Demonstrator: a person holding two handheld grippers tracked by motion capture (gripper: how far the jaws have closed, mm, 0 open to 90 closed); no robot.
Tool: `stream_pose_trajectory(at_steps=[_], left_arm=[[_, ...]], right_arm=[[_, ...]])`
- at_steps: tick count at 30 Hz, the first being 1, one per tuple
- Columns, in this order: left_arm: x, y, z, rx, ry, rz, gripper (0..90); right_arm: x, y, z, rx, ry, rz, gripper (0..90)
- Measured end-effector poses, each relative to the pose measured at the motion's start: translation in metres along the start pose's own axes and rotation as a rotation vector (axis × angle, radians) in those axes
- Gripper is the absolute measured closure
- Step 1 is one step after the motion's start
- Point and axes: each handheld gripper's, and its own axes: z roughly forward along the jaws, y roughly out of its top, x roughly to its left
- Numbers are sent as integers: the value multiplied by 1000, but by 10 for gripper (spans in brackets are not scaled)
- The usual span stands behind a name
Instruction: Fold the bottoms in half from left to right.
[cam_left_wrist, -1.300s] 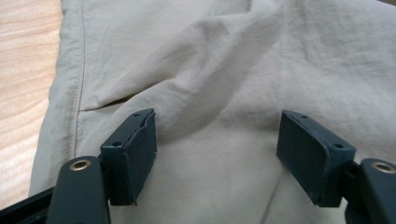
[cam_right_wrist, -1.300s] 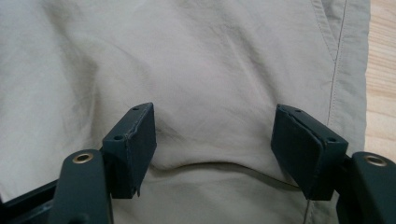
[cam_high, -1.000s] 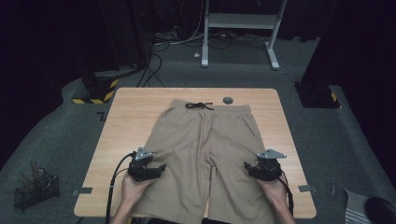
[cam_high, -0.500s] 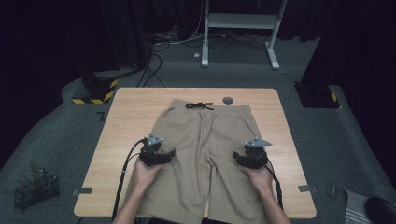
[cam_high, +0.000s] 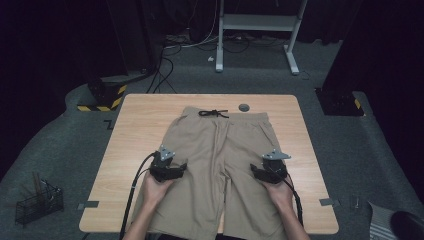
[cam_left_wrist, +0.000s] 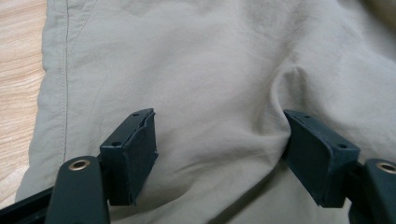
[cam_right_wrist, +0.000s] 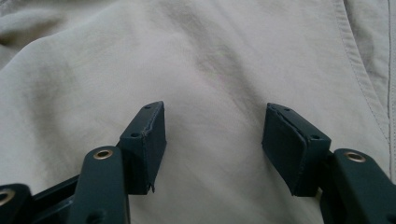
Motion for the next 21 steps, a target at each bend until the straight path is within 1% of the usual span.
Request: stream_pose_trajectory(at_steps=[6,10,21], left_arm=[[-4,-3,-4,-1,6,1,272],[-9,-8,-9,-3,12,-3,272],[-23,-23,-26,-1,10,0,269]], right_arm=[[2,-3,-3,1,-6,3,396],[4,-6,-7,1,-6,4,397],[11,-19,-20,-2,0,-8,401]])
